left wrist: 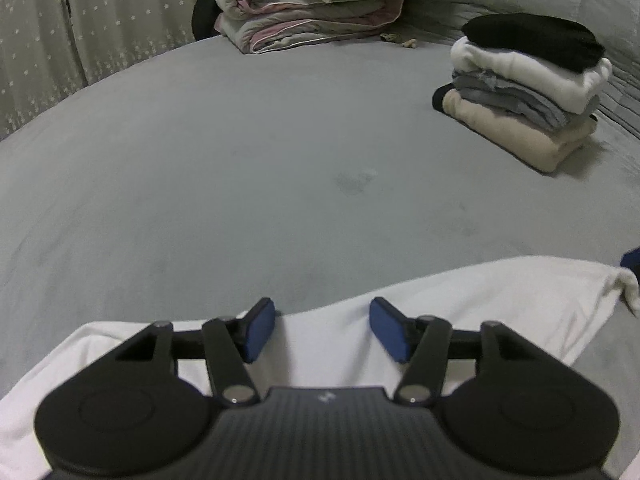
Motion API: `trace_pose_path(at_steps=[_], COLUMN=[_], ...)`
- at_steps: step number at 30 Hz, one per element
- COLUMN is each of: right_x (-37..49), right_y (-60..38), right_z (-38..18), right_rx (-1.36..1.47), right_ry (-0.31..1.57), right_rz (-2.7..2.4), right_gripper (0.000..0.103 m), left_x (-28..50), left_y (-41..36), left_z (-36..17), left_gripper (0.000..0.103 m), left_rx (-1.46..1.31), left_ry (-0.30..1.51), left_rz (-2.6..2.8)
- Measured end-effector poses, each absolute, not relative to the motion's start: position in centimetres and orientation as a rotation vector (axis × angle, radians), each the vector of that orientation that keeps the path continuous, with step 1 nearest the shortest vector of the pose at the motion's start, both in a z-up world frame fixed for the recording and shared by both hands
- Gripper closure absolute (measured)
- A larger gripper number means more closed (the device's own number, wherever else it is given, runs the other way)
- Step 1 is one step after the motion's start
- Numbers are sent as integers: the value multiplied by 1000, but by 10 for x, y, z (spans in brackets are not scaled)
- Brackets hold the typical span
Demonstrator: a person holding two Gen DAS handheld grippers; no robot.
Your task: Fold clothes
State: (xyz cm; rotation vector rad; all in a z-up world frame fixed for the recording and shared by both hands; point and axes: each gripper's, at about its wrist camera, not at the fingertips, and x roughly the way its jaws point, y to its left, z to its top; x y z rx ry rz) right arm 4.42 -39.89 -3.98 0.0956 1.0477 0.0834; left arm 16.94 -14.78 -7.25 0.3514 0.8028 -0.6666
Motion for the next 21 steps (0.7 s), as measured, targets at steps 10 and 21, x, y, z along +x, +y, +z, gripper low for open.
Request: trace_pose_path(at_steps=[10, 21], right_x=[49, 48], right_y=[-376, -417], right_z=[-35, -2], right_rx=[-56, 53], right_ry=[1065, 822], right_rz=[44, -145], right_gripper=[98, 98], left_x=[156, 166], left_y=[-175, -199], left_z=[-69, -60], left_gripper=[98, 99], left_rx=[451, 320], left_ry=[816, 701], left_rz=[-630, -511])
